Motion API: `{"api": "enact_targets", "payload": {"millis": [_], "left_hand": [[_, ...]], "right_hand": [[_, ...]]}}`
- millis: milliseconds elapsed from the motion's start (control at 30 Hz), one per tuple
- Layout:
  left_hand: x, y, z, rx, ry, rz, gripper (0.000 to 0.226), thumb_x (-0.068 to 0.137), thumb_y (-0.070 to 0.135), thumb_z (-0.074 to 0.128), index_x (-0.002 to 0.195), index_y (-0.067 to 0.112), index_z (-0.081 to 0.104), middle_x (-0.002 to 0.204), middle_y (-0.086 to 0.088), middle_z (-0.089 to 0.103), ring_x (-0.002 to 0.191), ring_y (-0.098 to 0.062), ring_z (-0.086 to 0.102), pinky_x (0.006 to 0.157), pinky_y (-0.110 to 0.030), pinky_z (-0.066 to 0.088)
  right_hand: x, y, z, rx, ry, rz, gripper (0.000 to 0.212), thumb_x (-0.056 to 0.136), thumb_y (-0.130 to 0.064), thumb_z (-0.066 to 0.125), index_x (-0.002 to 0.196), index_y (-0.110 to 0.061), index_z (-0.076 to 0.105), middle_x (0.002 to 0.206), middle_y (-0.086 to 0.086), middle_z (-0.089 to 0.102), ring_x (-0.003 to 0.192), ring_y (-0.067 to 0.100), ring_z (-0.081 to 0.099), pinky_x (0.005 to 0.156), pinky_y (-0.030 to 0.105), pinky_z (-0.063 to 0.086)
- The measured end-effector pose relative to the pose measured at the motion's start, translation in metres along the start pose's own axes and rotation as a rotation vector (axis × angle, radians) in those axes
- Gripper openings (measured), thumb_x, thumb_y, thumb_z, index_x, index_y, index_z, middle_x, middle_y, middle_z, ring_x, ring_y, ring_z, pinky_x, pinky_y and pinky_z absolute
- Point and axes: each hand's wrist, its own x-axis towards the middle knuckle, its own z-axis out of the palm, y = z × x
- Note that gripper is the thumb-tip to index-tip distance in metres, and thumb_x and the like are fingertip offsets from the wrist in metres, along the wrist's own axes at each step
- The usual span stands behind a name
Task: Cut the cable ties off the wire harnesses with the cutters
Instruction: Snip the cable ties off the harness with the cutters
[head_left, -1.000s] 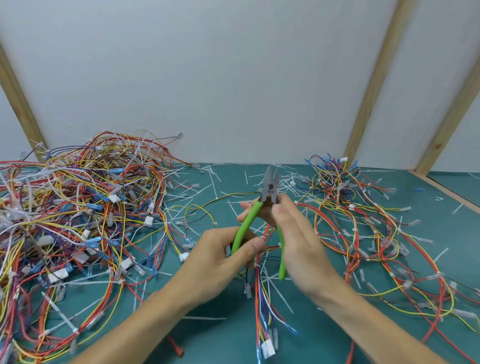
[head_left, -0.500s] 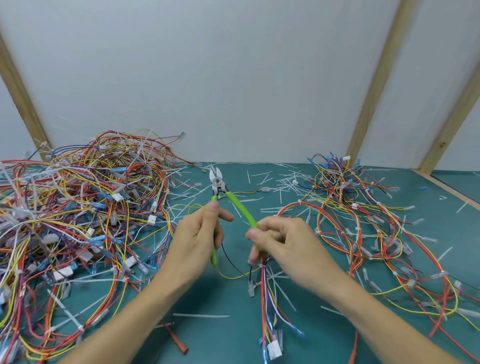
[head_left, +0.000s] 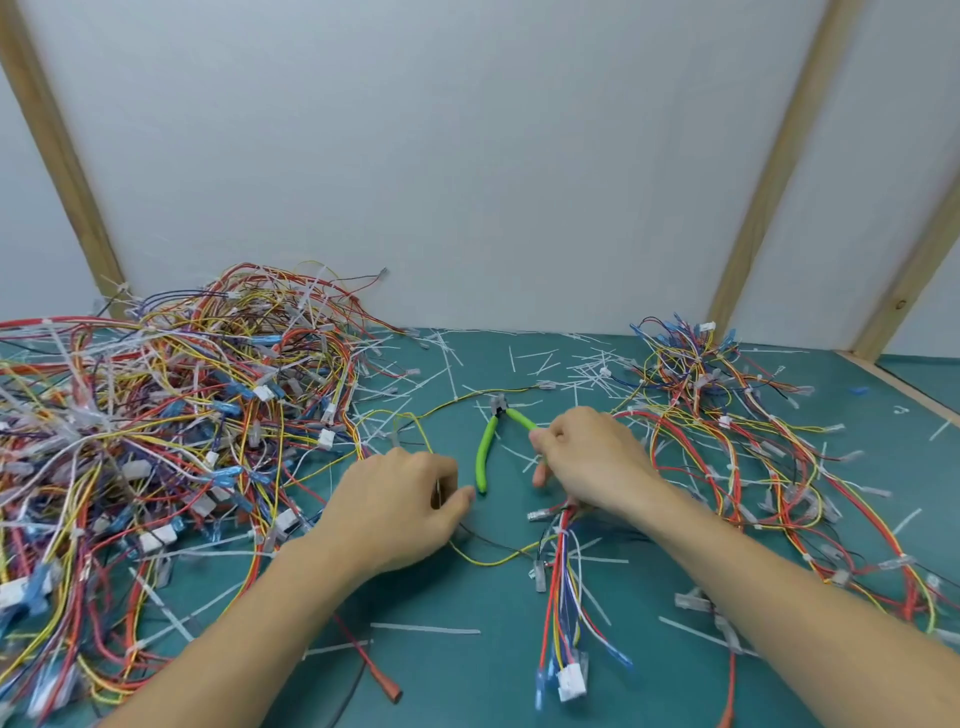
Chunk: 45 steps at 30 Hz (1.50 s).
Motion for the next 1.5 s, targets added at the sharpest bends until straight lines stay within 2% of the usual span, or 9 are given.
{"api": "enact_targets", "payload": {"millis": [133,200,367,600,767,900,1067,1233,1500], "left_hand": [[-0.001,-0.003,-0.005,-0.305,0.100,0.062,0.018,0.087,0.038,0.046,0.073,0.027,0.051,0.070,0.012,0.066,0.064,-0.014,0.056,0.066,-0.035,0.049],[-0.001,-0.002,-0.006,-0.497,0.159,0.109,0.013,0.085,0.028,0.044,0.080,0.028,0.056,0.074,0.010,0.069,0.061,-0.014,0.060,0.068,-0.041,0.051],[-0.003,0.006,0.000,-0.649,0.265,0.289,0.029,0.102,0.024,0.041,0.130,0.031,0.048,0.091,0.012,0.066,0.072,-0.013,0.064,0.073,-0.043,0.053],[-0.003,0.017,-0.001,-0.753,0.389,0.319,0.064,0.102,0.032,0.054,0.157,0.033,0.021,0.108,0.028,0.072,0.090,-0.003,0.072,0.084,-0.012,0.048],[-0.005,0.024,0.001,-0.847,0.358,0.377,0.059,0.107,0.044,0.038,0.159,0.035,0.013,0.121,0.021,0.070,0.104,-0.004,0.071,0.092,-0.026,0.054],[-0.004,0.021,0.006,-0.862,0.455,0.290,0.048,0.105,0.041,0.040,0.151,0.035,0.025,0.111,0.011,0.071,0.084,-0.014,0.074,0.073,-0.034,0.056],[-0.004,0.021,0.007,-0.734,0.349,0.209,0.013,0.100,0.032,0.049,0.103,0.029,0.061,0.065,0.004,0.065,0.048,-0.014,0.061,0.050,-0.029,0.047],[-0.008,0.032,0.008,-0.428,0.054,0.168,0.065,0.082,0.079,0.043,0.062,0.019,0.060,0.048,0.005,0.051,0.046,-0.014,0.043,0.049,-0.028,0.031],[-0.013,0.042,0.010,-0.235,-0.030,0.122,0.053,0.073,0.083,0.050,0.083,0.032,0.055,0.070,0.020,0.062,0.068,-0.001,0.057,0.064,-0.028,0.047]], "right_hand": [[0.002,0.001,-0.008,-0.244,0.097,-0.060,0.036,0.102,-0.047,0.050,0.099,-0.022,0.076,0.099,-0.003,0.078,0.101,0.027,0.069,0.085,0.037,0.053],[-0.008,0.003,-0.012,-0.232,0.216,-0.216,0.029,0.100,-0.046,0.053,0.119,-0.032,0.070,0.110,-0.022,0.073,0.108,0.008,0.067,0.085,0.031,0.050],[-0.043,-0.002,-0.013,0.372,-0.167,-0.499,0.021,0.090,-0.049,0.067,0.105,-0.037,0.077,0.097,-0.032,0.072,0.088,-0.013,0.063,0.073,0.007,0.037],[-0.062,-0.001,0.010,0.449,0.044,-0.461,0.019,0.079,-0.049,0.078,0.091,-0.035,0.076,0.081,-0.020,0.075,0.084,0.001,0.070,0.078,0.025,0.047],[-0.061,0.001,0.019,0.548,0.067,-0.501,0.013,0.085,-0.032,0.077,0.074,-0.035,0.071,0.085,-0.017,0.074,0.095,-0.002,0.068,0.082,0.027,0.047],[-0.051,0.007,0.011,0.833,-0.010,-0.432,0.012,0.091,-0.012,0.077,0.080,-0.016,0.074,0.075,0.004,0.072,0.070,0.011,0.068,0.073,0.026,0.052],[-0.041,0.007,0.011,0.965,0.033,-0.350,0.010,0.092,-0.003,0.073,0.083,-0.005,0.071,0.075,-0.005,0.069,0.061,0.015,0.072,0.065,0.020,0.055],[-0.035,0.005,0.017,1.009,0.164,-0.240,0.016,0.092,-0.008,0.075,0.080,-0.017,0.070,0.071,-0.007,0.069,0.067,0.020,0.076,0.063,0.032,0.059],[-0.033,0.010,0.017,1.023,0.321,-0.265,0.015,0.091,-0.016,0.078,0.078,-0.022,0.073,0.073,-0.002,0.073,0.074,0.021,0.078,0.066,0.033,0.061]]}}
